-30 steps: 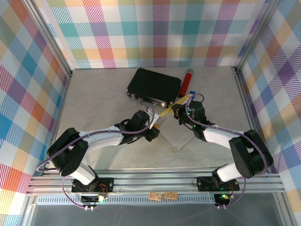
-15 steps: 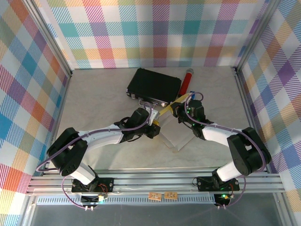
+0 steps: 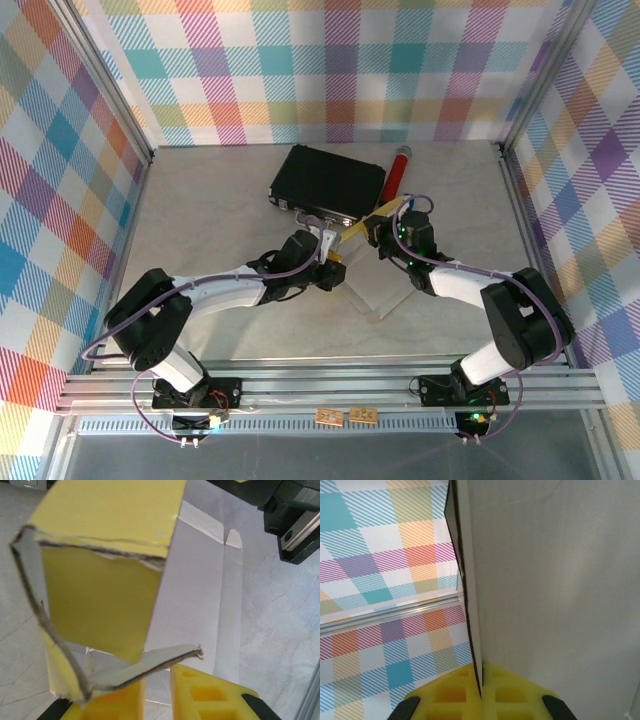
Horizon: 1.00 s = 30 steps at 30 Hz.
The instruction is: Fold the paper box
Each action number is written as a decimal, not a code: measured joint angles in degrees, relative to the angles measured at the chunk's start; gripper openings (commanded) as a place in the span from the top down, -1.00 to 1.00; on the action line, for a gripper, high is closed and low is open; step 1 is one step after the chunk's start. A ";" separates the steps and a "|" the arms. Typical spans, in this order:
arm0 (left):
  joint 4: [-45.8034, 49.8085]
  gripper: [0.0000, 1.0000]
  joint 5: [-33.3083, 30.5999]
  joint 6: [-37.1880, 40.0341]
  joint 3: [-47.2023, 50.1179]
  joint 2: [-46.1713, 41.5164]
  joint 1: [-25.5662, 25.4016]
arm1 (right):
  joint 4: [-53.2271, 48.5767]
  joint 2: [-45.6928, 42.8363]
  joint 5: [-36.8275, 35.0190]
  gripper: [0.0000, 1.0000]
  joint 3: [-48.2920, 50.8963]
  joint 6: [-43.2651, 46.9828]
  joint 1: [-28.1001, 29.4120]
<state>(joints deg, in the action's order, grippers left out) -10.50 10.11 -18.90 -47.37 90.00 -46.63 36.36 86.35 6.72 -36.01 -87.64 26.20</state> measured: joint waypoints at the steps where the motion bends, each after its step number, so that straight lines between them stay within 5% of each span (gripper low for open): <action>1: -0.26 0.61 -0.17 0.02 0.20 0.00 -0.02 | 0.17 0.13 0.00 1.00 0.00 -0.02 0.00; 23: 5.81 0.01 7.04 12.90 -1.60 -0.52 -0.98 | 0.04 0.50 1.99 1.00 0.00 -0.13 -0.37; 30: 10.69 -0.01 4.94 14.71 -0.13 -10.03 0.52 | -0.15 0.46 2.14 1.00 -0.04 0.02 -0.37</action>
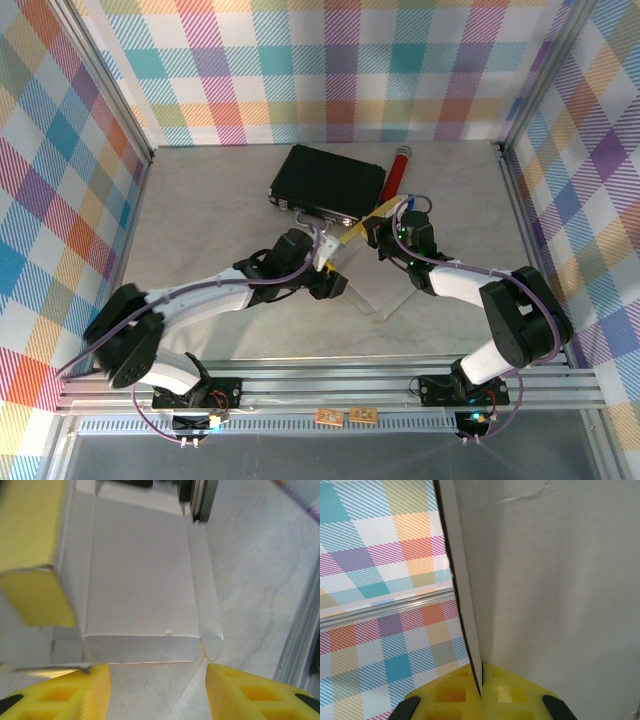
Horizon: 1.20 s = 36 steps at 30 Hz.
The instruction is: Fold the paper box
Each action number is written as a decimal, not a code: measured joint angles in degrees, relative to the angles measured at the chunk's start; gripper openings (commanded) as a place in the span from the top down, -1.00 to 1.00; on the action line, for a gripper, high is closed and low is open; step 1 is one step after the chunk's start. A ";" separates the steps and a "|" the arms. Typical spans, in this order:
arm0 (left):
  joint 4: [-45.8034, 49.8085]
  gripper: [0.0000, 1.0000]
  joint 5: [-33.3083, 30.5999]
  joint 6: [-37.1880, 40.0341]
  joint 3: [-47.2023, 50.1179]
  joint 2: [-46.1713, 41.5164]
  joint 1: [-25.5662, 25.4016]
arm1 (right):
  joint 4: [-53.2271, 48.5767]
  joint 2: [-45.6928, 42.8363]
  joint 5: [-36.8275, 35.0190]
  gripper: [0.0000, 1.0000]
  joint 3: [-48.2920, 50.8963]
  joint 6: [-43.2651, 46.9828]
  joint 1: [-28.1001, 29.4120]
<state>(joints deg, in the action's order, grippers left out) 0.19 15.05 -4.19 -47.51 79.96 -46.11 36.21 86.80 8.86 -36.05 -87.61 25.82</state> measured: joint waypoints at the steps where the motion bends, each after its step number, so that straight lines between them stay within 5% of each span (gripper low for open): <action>1: 0.50 0.05 -0.15 0.07 0.33 -2.19 0.37 | 0.00 0.00 0.00 1.00 0.00 0.00 0.00; 6: 1.60 0.39 -1.07 1.22 2.51 -8.76 2.51 | 0.26 0.07 0.00 1.00 0.02 -0.02 0.00; 12: 2.14 0.58 -2.29 3.67 4.96 -3.54 7.19 | 2.29 0.07 0.72 1.00 1.20 0.02 -0.39; 19: -0.02 0.58 -1.92 7.34 5.38 2.36 9.29 | 4.50 0.07 1.36 1.00 2.36 0.00 -0.74; 36: -4.76 0.57 0.96 9.75 2.69 9.44 4.76 | 12.28 1.18 1.73 1.00 5.86 0.22 -0.90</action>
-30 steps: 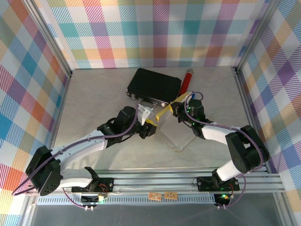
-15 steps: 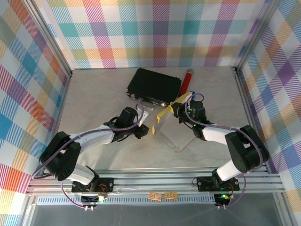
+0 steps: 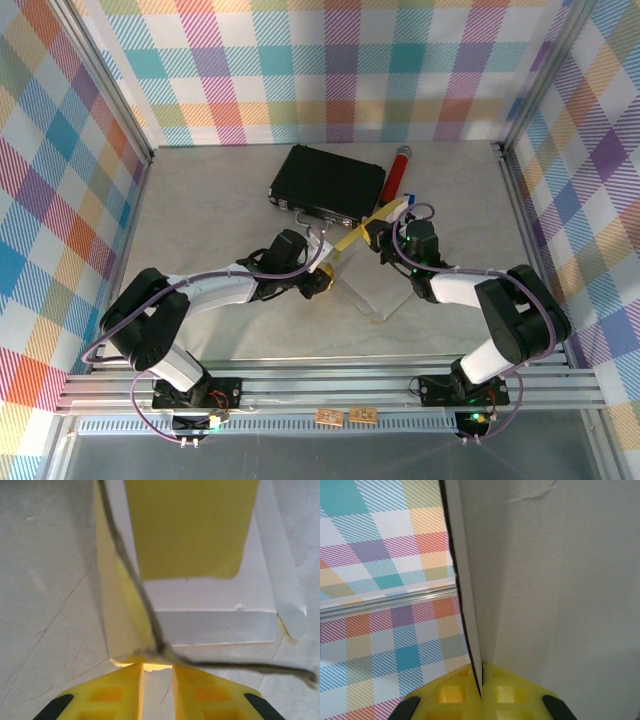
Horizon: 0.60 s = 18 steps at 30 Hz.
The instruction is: Fold the paper box
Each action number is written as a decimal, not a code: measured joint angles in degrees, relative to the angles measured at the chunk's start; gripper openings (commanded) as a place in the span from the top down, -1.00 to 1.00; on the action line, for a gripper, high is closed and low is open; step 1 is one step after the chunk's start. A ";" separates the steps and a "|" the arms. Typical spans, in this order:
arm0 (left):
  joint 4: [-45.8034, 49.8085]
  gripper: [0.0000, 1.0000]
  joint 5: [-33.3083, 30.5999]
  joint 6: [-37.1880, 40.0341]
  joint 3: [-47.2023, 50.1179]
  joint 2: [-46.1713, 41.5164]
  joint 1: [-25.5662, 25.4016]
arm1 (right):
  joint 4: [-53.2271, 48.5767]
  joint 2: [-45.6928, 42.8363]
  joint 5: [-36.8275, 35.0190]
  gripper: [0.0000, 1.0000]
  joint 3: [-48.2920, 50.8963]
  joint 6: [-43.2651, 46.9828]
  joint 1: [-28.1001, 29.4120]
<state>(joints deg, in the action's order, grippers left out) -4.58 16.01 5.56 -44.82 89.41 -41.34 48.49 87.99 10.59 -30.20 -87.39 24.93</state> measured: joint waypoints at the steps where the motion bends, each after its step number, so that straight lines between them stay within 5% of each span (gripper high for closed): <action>1: -0.28 0.57 -0.02 -0.15 -0.04 0.13 -0.20 | 1.29 0.07 0.04 1.00 0.68 0.02 -0.11; 18: -2.58 0.60 -3.06 -3.43 -0.13 1.33 -1.73 | 26.23 12.31 5.25 1.00 3.21 0.00 -1.90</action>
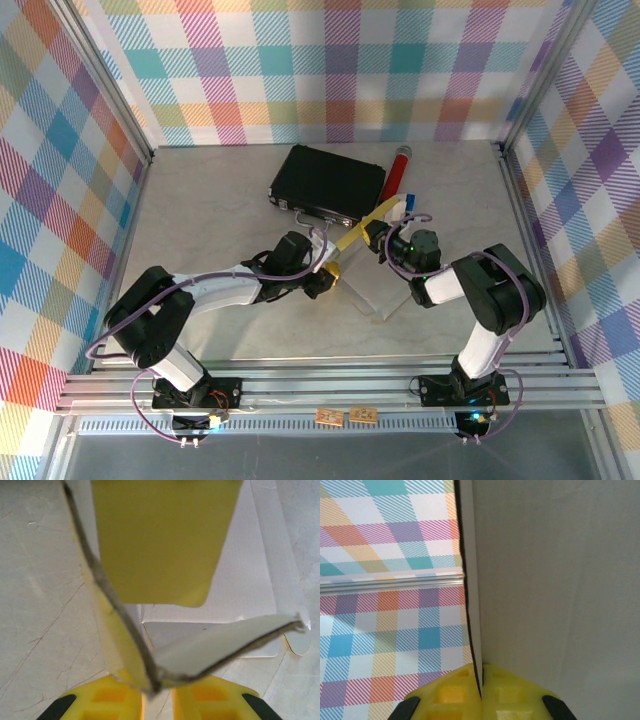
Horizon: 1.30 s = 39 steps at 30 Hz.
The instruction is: Fold the paper box
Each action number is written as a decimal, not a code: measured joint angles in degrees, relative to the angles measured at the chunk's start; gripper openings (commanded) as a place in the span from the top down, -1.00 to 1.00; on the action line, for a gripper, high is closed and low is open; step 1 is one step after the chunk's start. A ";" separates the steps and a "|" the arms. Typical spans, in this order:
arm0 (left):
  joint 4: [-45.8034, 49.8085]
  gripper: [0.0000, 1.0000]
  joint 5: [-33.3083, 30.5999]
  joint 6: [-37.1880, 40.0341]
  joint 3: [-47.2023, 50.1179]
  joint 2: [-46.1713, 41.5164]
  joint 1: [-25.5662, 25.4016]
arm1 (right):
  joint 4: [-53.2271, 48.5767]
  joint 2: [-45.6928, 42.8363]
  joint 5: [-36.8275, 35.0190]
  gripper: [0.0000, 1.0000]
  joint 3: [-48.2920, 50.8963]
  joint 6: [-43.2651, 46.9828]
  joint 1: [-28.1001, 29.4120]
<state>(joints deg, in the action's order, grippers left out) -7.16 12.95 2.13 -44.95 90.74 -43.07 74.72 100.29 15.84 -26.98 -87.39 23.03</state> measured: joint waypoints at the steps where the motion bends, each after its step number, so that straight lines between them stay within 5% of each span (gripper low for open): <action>1: -0.13 0.60 -0.09 -0.31 -0.11 0.20 -0.20 | 0.98 0.42 0.20 1.00 0.17 0.00 -0.17; 15: -3.63 0.64 -7.19 -7.32 -0.79 1.95 -2.95 | 10.47 5.42 1.36 1.00 0.83 -0.61 -1.88; 39: -6.16 0.69 -6.88 -21.03 -3.02 2.62 -2.75 | 2.05 4.22 1.79 1.00 -4.17 -3.91 -2.16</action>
<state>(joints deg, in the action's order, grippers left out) -13.32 6.07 -18.90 -47.97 93.36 -45.82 76.77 104.51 17.63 -31.16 -91.31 20.86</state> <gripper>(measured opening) 0.152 0.065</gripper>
